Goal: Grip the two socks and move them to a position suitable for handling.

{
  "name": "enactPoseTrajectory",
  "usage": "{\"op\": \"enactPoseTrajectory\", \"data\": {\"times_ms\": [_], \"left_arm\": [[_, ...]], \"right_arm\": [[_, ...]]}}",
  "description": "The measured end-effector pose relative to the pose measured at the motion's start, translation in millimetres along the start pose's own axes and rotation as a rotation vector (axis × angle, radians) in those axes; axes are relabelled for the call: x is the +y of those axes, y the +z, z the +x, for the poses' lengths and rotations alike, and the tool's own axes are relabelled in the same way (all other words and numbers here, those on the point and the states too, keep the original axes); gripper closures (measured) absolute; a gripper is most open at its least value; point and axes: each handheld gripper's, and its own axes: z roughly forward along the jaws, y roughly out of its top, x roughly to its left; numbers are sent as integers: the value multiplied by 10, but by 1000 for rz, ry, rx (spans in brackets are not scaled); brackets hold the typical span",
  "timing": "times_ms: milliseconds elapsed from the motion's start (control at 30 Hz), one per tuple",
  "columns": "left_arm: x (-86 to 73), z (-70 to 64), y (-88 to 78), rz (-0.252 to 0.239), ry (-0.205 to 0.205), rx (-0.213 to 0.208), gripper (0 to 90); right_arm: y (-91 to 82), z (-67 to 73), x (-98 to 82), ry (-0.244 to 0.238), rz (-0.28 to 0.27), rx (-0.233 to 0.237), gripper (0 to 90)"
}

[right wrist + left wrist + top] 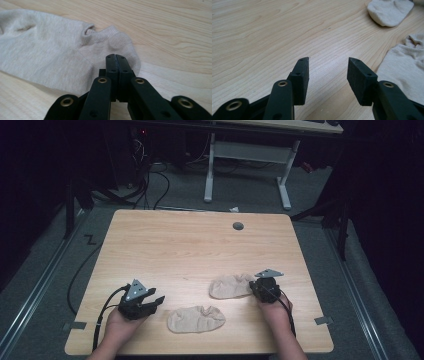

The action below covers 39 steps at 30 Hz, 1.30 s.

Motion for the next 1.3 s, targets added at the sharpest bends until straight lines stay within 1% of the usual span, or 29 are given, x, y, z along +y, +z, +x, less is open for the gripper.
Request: {"op": "enactPoseTrajectory", "data": {"times_ms": [33,133,167,200,233,267,300,367,400,433,500,533,600,700,733,800,833,867,900,933,967,1000,1067,1100,1133,1167,1200,1267,1300], "left_arm": [[4,-4,-9,-3,6,1,527],[5,-3,-12,-3,6,1,528],[5,4,-8,-1,0,-2,529],[5,4,-8,-1,0,-2,529],[6,4,12,-2,-7,-7,529],[8,5,25,1,-7,-10,530],[8,5,25,1,-7,-10,531],[18,-3,77,11,-5,-19,531],[18,-3,77,11,-5,-19,531],[25,-9,100,16,-6,-29,531],[27,-22,116,17,-6,-32,531],[30,-34,128,19,-2,-36,531],[46,-79,155,25,2,-52,530],[156,-265,248,4,34,-94,521],[156,-265,248,4,34,-94,518],[216,-384,338,3,54,-121,518],[239,-432,393,6,63,-126,522],[239,-432,393,6,63,-126,524],[277,-468,472,26,84,-119,528],[277,-468,472,26,84,-119,532],[288,-468,497,29,89,-106,532],[288,-444,504,32,83,-94,536],[283,-428,501,34,76,-91,545],[264,-375,485,33,55,-81,549],[264,-375,485,33,55,-81,553],[250,-342,485,40,49,-70,553],[250,-342,485,40,49,-70,553],[216,-311,505,58,51,-55,555],[194,-301,518,73,59,-43,558]], "right_arm": [[5,62,0,-7,-6,16,897],[22,180,16,-24,-14,31,897],[27,221,21,-26,-14,36,897],[27,221,21,-26,-14,36,897],[39,295,25,-40,-23,49,897],[45,331,27,-42,-29,55,897],[45,331,27,-42,-29,55,897],[59,424,50,-52,-26,71,897],[59,424,50,-52,-26,71,897],[66,488,63,-66,-25,80,897],[68,514,66,-64,-25,83,897],[72,545,72,-73,-24,86,897],[84,586,85,-82,-27,88,896],[110,611,106,-81,-32,89,897],[116,619,112,-76,-31,88,897],[124,627,121,-82,-32,88,896],[136,644,137,-88,-31,89,897],[144,649,142,-91,-34,90,896],[148,661,151,-94,-30,91,897],[148,661,151,-94,-30,91,897],[153,673,159,-94,-29,91,897],[169,699,178,-101,-28,97,897],[186,728,199,-104,-28,99,897],[202,752,215,-109,-30,105,897],[202,752,215,-109,-30,105,897],[228,803,245,-117,-31,111,897],[228,803,245,-117,-31,111,897],[251,852,274,-128,-30,117,897],[274,903,301,-132,-30,125,896]]}}
